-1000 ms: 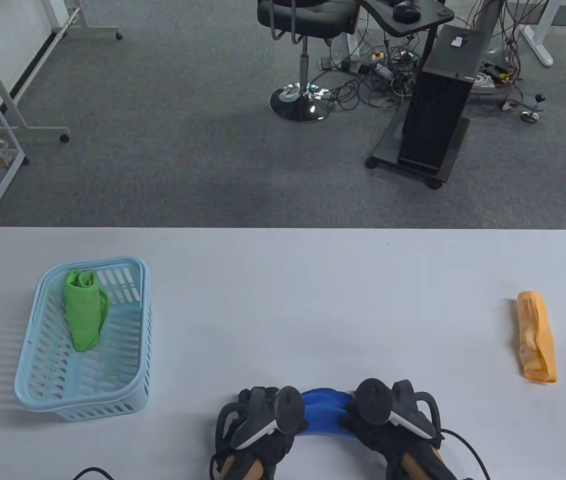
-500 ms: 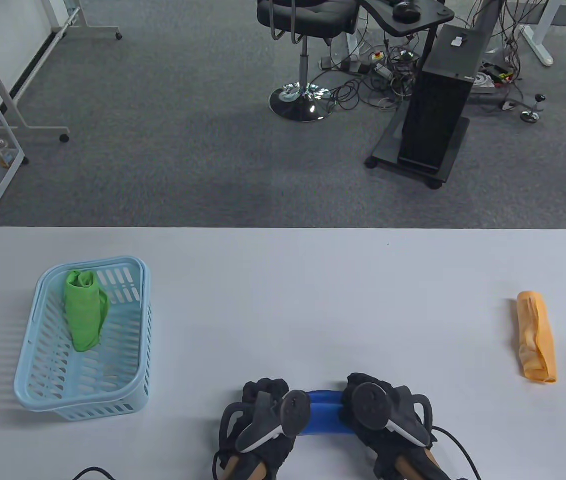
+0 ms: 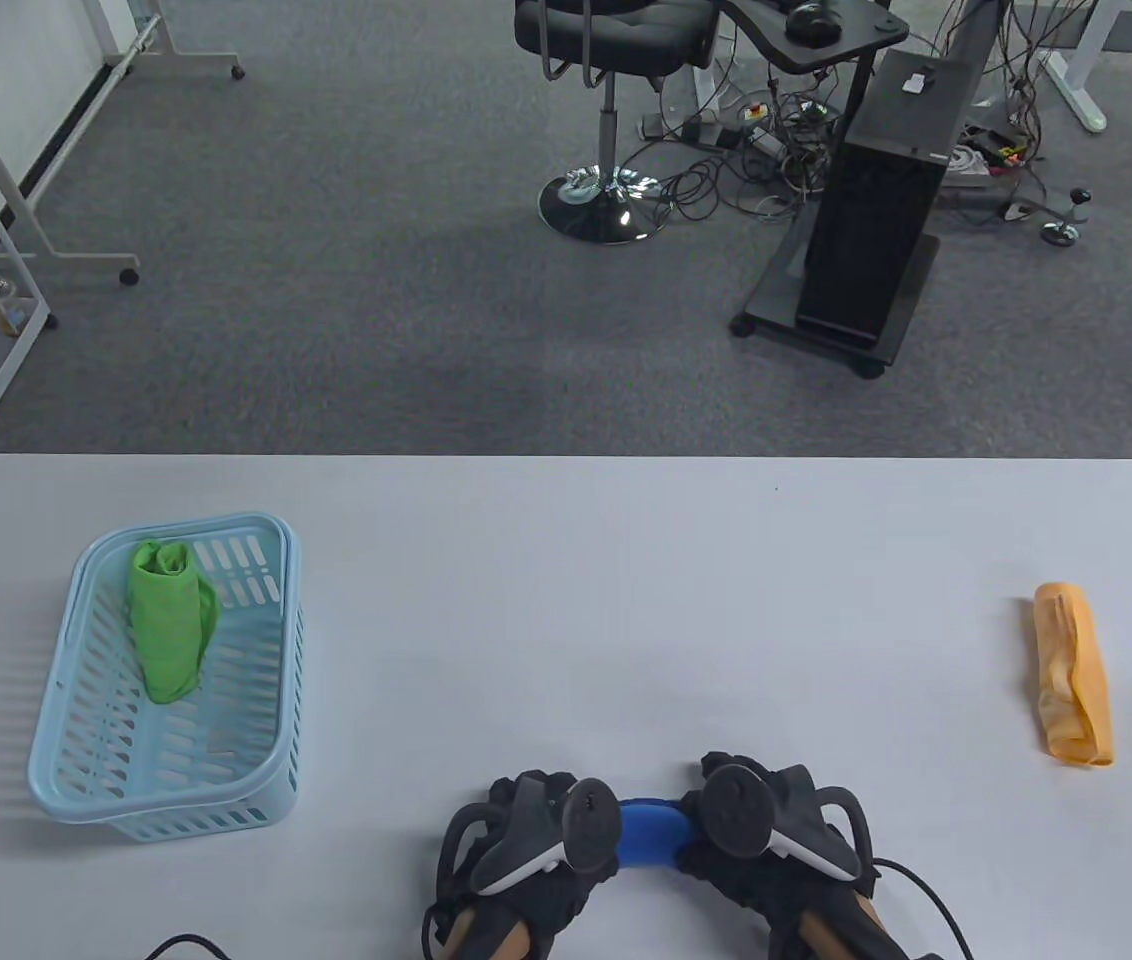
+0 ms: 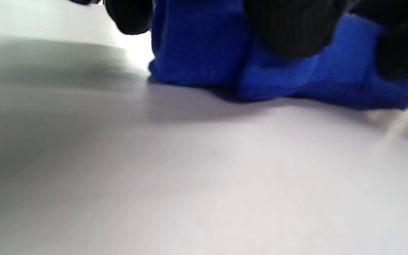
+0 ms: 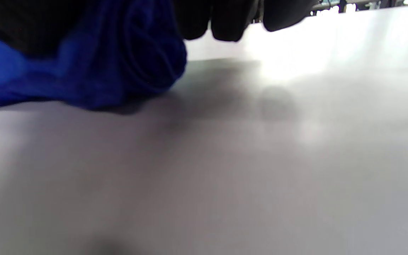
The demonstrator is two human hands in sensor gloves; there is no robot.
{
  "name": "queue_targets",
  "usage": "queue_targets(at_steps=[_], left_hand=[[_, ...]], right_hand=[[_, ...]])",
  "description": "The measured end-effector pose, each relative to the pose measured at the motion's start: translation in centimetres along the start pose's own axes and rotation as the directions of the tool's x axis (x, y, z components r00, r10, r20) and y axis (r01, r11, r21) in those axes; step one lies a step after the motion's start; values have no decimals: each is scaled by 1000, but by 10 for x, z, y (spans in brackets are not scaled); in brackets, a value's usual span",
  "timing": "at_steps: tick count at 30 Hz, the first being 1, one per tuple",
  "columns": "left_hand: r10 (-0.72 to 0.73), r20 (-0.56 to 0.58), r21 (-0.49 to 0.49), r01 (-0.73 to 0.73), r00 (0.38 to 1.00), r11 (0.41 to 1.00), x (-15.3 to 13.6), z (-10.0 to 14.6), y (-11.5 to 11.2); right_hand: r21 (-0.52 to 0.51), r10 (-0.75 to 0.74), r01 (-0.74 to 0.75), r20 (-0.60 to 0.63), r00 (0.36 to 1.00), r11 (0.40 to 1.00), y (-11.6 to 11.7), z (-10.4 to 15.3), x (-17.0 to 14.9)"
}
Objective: Roll rectangular towel into towel roll
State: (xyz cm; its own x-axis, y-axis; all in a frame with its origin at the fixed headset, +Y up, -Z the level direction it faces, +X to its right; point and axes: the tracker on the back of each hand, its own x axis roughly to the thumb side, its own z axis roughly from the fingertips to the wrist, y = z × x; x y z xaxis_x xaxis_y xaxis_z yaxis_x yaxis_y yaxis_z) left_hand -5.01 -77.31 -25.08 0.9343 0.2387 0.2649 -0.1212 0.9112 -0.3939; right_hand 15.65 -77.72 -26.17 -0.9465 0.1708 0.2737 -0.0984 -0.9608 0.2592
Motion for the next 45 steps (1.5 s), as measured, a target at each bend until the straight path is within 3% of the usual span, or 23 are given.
queue_targets(at_steps=[3,6,8,10,13,17,20,22,26,29,31,34,40,43,45], left_hand=[[79,-10,-39,-80,997,996,-7,2,1],[81,28,98,-83,996,992,-7,8,8],[74,65,137,-82,995,987,-1,10,13],[31,63,109,-37,998,993,4,8,10],[-136,-31,-12,136,990,991,9,0,-1],[-135,-65,-24,133,989,991,8,-2,-2],[-156,-95,-78,149,983,986,4,-4,-6],[-127,-107,-107,116,986,988,-1,-4,-8],[-107,-92,-103,97,990,990,-5,-1,-4],[-84,-17,-51,83,996,995,-4,1,-3],[-109,-46,-21,108,993,994,-5,0,-1],[-148,-107,-35,145,983,989,-10,-1,2],[-101,-258,-96,79,961,992,-42,4,9],[-86,-281,-72,68,956,995,-53,5,11],[-54,-254,-60,40,966,997,-52,4,9]], right_hand=[[34,-46,45,13,999,998,1,-1,-2],[27,-43,42,10,999,999,1,-1,-2],[31,-57,57,7,998,998,1,-2,-1],[29,-54,54,3,999,998,1,-2,0],[32,-23,23,3,1000,999,2,0,3],[-61,-13,17,53,998,998,-1,5,12],[-56,-87,95,129,988,994,-2,7,23],[-25,-66,70,148,987,997,1,7,32],[-67,50,-42,129,990,997,6,5,37],[-80,59,-51,101,993,995,7,3,34],[-86,65,-56,104,992,995,6,3,35],[-61,43,-34,156,987,998,7,8,43],[62,-70,55,277,958,997,7,17,66],[44,-79,69,334,939,997,7,21,76],[147,-45,-5,334,941,989,15,20,81]])
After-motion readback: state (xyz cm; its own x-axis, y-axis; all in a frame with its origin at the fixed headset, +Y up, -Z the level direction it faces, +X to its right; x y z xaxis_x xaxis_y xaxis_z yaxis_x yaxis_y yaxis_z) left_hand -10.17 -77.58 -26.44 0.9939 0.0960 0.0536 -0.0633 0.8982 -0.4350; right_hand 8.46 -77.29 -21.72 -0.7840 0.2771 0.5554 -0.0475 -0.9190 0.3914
